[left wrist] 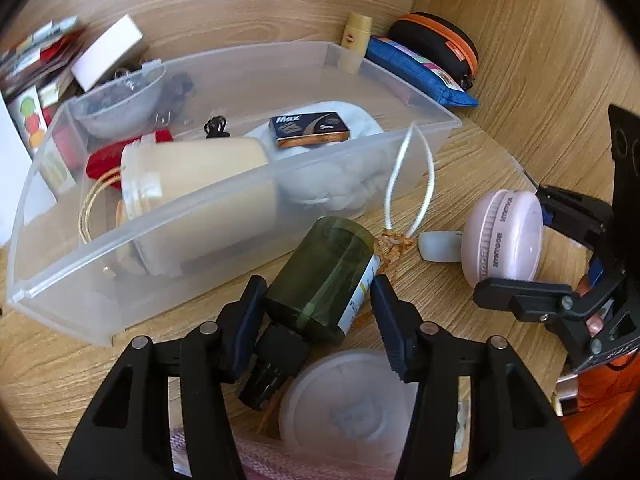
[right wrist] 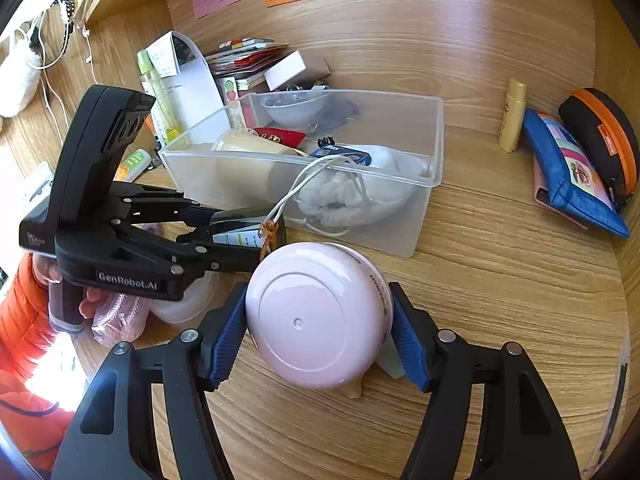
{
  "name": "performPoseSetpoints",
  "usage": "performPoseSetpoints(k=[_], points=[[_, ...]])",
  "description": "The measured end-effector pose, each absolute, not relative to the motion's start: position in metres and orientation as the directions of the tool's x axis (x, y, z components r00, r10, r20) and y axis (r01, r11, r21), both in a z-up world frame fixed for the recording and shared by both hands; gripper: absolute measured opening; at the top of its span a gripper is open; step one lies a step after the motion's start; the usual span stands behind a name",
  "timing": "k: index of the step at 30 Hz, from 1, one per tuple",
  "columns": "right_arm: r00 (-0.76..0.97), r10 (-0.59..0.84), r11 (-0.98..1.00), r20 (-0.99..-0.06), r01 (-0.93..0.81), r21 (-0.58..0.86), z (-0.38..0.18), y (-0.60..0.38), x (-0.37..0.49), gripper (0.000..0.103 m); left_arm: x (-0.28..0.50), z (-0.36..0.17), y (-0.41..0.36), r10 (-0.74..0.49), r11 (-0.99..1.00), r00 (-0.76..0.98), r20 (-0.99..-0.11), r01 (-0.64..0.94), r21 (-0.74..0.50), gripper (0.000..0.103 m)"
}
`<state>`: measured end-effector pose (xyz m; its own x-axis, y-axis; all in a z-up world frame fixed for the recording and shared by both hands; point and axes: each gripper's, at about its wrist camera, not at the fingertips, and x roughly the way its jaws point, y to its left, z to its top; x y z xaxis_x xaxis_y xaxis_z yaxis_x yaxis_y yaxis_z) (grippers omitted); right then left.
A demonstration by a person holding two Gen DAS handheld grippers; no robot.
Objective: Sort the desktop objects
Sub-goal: 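Grasp and lift green bottle with left gripper while right gripper carries compact over bin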
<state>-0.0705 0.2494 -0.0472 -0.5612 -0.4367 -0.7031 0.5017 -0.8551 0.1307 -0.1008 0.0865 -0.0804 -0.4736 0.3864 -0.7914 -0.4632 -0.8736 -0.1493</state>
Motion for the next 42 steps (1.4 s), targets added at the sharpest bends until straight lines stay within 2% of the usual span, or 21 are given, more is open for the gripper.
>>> performPoseSetpoints(k=[17,34,39,42], points=[[-0.607,-0.410,-0.857,-0.681,0.512,0.059,-0.025,0.233,-0.075,0.063,-0.070,-0.045,0.042,0.393,-0.908,-0.612,-0.686,-0.376,-0.185,0.047],[-0.665,-0.423,-0.842,-0.616,0.539,-0.004,0.015,0.200,-0.096,0.063,-0.055,0.011,-0.003,0.421,-0.907,-0.758,-0.499,-0.345,-0.241,0.047],[-0.681,-0.419,-0.846,-0.601,0.533,-0.014,0.024,0.196,-0.105,0.063,-0.064,0.023,-0.011,0.417,-0.909,-0.776,-0.473,-0.342,-0.240,0.046],[-0.688,-0.419,-0.848,-0.593,0.530,-0.015,0.029,0.194,-0.112,0.063,-0.068,0.026,-0.015,0.412,-0.911,-0.781,-0.469,-0.339,-0.237,0.041]])
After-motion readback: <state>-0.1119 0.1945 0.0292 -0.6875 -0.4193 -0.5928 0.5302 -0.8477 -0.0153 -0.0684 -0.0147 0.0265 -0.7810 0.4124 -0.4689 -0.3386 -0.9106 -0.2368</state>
